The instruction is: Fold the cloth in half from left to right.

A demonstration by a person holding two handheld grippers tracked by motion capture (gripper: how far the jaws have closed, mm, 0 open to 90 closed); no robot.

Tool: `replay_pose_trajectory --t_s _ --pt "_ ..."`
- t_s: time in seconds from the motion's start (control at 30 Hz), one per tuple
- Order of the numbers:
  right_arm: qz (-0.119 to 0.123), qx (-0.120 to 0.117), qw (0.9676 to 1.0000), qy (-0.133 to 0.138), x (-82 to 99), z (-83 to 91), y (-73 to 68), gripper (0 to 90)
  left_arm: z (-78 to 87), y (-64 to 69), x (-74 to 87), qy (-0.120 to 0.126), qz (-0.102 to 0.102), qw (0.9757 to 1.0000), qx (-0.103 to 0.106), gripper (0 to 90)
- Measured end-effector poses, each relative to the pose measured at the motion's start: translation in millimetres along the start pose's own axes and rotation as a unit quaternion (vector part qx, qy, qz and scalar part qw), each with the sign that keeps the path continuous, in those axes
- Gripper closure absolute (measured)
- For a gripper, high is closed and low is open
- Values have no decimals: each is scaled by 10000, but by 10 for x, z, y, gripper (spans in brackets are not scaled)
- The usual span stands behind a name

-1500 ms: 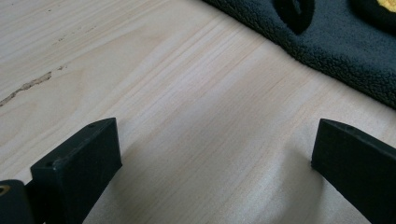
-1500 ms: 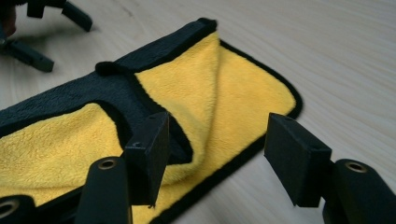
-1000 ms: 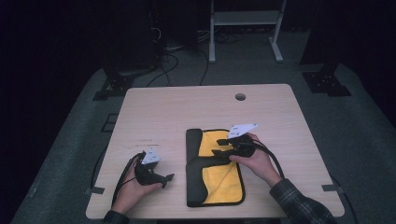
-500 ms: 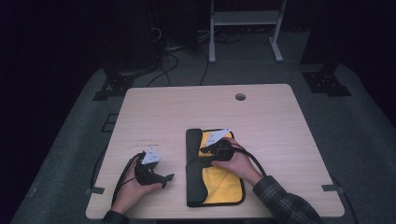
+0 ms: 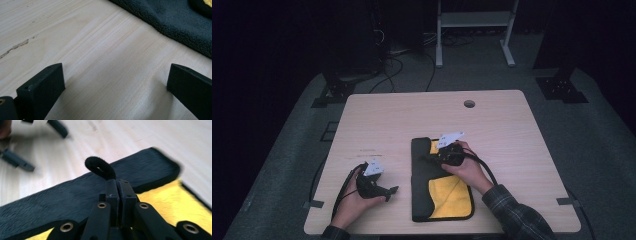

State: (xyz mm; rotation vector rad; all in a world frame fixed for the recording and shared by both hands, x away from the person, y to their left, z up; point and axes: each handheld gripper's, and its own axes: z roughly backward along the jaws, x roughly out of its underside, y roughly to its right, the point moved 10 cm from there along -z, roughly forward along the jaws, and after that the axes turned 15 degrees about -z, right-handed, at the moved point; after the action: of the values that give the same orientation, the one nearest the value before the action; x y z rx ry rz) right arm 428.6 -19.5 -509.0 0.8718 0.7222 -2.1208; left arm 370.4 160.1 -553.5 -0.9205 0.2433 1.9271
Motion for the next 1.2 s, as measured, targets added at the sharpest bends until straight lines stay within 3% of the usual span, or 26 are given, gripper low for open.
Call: replay_pose_trajectory --t_s 0.17,0.3,0.53,0.73,0.83,0.97,1.03,1.13,1.2 --pt "-230 205 9993 213 -94 120 205 863 0 -3 0 -1 -11 10000 -5 4" --pt "-515 459 9969 377 -154 223 438 863 0 0 0 0 -1 10000 0 3" --pt "-1083 951 9874 658 -142 348 893 862 0 0 0 -1 3 10000 0 4" --pt "-1440 1281 9789 680 -45 366 1191 862 0 -1 0 -1 4 10000 -1 4" --pt "-1580 1432 9751 611 26 351 1302 861 0 -1 0 -1 4 10000 -1 4" --pt "-1681 1534 9726 484 119 311 1402 841 0 -1 0 -2 3 10000 -1 4" --pt "-1749 1700 9691 374 187 282 1480 769 0 -1 0 -2 1 10000 -2 4" --pt "-1859 1750 9656 496 203 339 1548 725 0 -1 0 -2 2 10000 -2 4" --pt "-1866 1683 9660 603 180 405 1531 722 0 -1 0 -2 2 10000 -2 4"
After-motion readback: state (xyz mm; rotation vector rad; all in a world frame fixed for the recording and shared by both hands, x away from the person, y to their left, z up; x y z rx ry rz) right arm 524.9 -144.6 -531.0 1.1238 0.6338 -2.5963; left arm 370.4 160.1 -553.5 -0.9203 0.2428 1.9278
